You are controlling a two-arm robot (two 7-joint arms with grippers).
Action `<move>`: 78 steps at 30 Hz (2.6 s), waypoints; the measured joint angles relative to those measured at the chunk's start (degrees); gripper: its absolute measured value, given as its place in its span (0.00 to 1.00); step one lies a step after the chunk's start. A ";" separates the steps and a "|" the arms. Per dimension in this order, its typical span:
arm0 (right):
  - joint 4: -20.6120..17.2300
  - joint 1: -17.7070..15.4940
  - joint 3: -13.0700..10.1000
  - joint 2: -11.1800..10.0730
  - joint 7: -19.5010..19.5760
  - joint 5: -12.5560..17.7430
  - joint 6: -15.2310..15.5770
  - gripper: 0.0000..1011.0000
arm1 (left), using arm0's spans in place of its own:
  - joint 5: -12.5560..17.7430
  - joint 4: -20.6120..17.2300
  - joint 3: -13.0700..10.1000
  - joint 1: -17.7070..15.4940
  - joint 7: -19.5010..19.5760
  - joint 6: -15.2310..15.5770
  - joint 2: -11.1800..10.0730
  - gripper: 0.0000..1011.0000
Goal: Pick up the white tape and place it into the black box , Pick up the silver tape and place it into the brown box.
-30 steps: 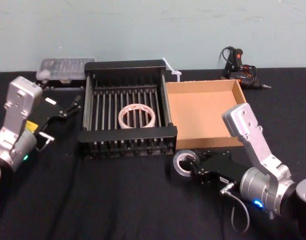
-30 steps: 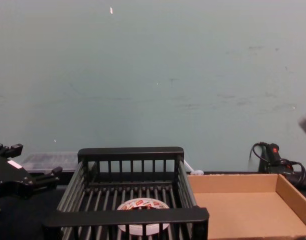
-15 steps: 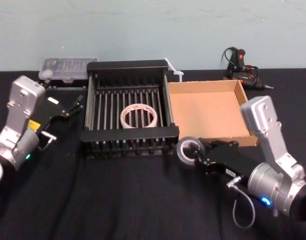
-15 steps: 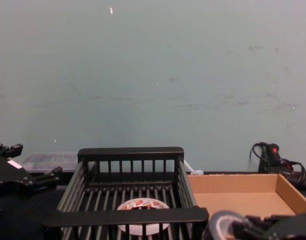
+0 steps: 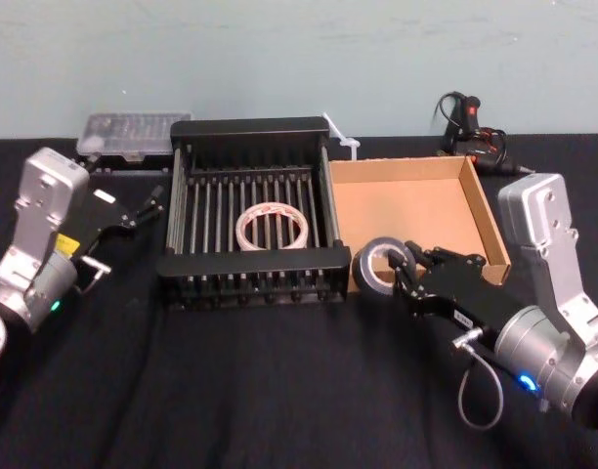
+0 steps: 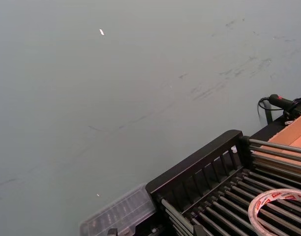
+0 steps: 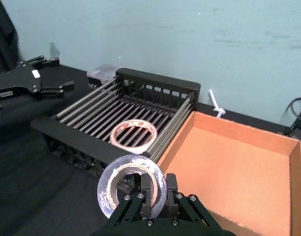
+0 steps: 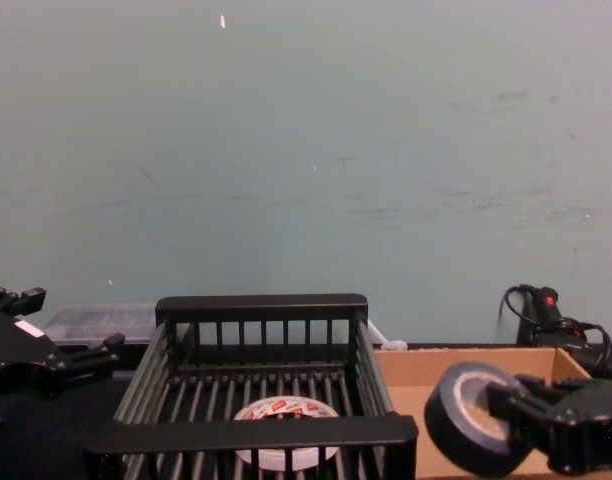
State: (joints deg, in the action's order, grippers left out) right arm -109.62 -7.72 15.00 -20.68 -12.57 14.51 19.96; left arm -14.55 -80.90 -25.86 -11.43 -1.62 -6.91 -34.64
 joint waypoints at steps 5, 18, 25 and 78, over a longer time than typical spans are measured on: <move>-0.15 -0.29 -0.58 0.81 1.28 -1.39 -1.28 0.19 | 0.00 0.00 0.00 0.00 0.00 0.00 0.00 0.99; 1.57 0.02 -2.50 3.18 2.14 -2.21 -1.89 0.19 | 0.00 0.00 0.00 0.00 0.00 0.00 0.00 0.99; 4.45 2.71 -3.68 4.29 1.19 -0.68 -0.16 0.19 | 0.00 0.00 0.00 0.00 0.00 0.00 0.00 0.99; 33.51 25.93 -1.02 8.32 0.90 3.00 3.96 0.19 | 0.00 0.00 0.00 0.00 0.00 0.00 0.00 0.99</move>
State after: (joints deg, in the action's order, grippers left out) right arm -76.11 18.21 13.98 -12.36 -11.67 17.51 23.92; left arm -14.55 -80.90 -25.86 -11.43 -1.62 -6.91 -34.65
